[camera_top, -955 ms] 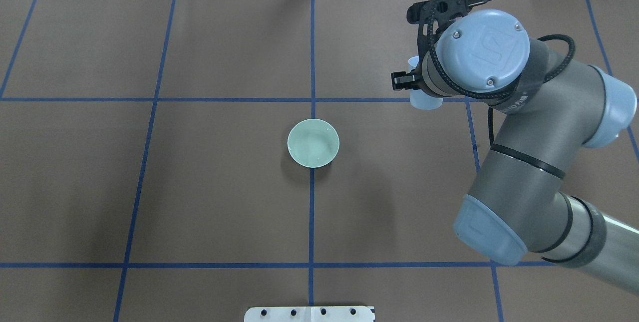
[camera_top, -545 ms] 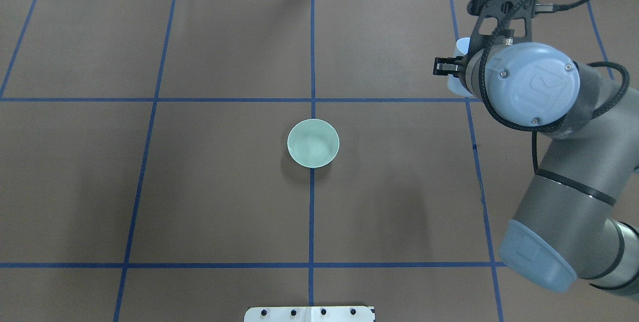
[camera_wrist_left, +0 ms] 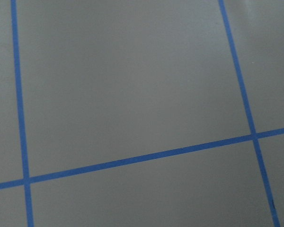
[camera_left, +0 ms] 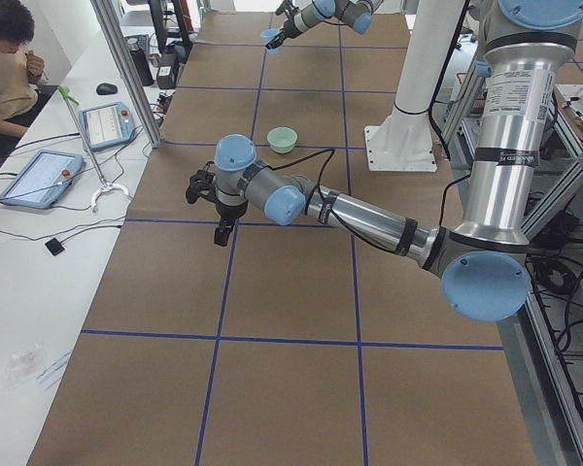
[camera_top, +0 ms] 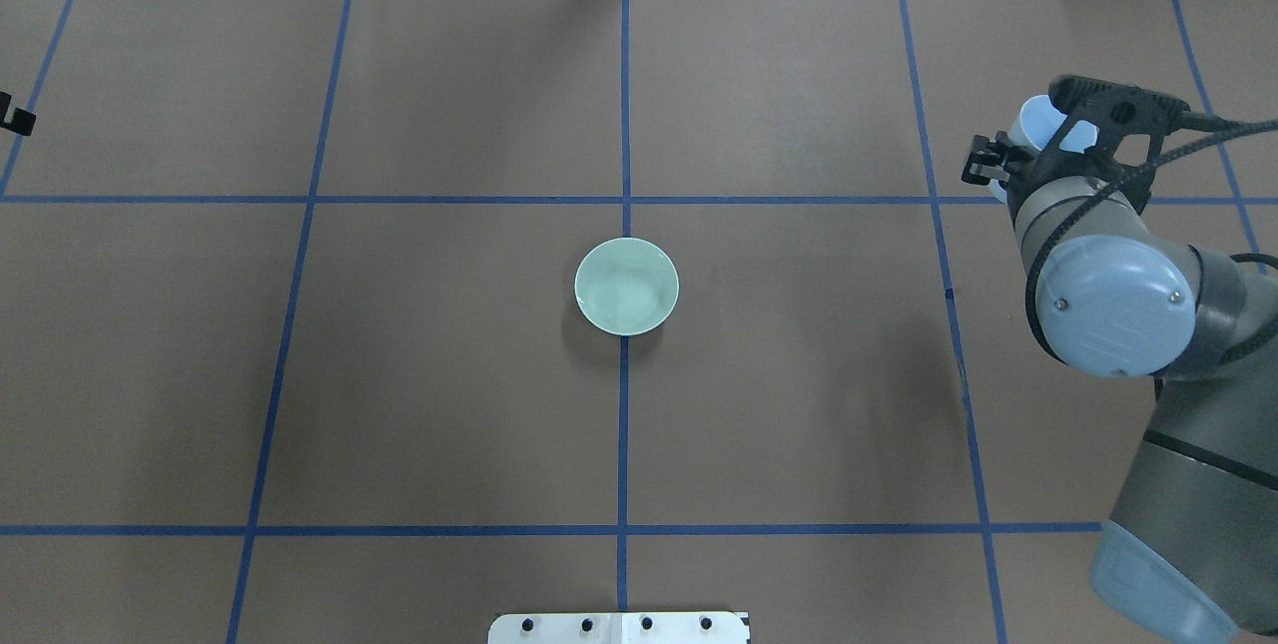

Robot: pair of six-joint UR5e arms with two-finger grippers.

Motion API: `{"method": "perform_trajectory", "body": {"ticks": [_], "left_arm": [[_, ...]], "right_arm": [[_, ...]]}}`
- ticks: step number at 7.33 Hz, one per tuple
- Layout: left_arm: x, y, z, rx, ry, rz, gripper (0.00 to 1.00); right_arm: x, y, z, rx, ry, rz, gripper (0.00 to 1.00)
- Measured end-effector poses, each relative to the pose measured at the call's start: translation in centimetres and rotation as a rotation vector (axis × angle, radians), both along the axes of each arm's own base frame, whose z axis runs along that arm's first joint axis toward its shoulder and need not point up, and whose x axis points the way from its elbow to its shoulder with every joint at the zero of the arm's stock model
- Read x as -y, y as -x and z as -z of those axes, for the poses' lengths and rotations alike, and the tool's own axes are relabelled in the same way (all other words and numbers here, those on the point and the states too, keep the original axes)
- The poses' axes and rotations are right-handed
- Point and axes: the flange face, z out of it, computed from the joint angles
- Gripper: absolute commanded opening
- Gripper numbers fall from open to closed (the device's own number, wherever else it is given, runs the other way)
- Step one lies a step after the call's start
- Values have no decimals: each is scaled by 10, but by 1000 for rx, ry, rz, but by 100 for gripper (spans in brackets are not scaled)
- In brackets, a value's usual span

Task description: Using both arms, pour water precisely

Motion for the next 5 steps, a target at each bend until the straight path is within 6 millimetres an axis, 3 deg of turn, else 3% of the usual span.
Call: {"method": "perform_trajectory", "body": {"ticks": [2,4,5], "left_arm": [[-5,-29,14,-48,-62,-18,100],[-13,-101,41,-108,-81,-97,100],[-14,-126,57,-135,-62,-109,100]], "right_arm": [[-9,3,-72,-7,-46,-39,0],[-20,9,-139,-19,-92,-43,0],[-26,13,-161,-36,-114,-41,0]]}}
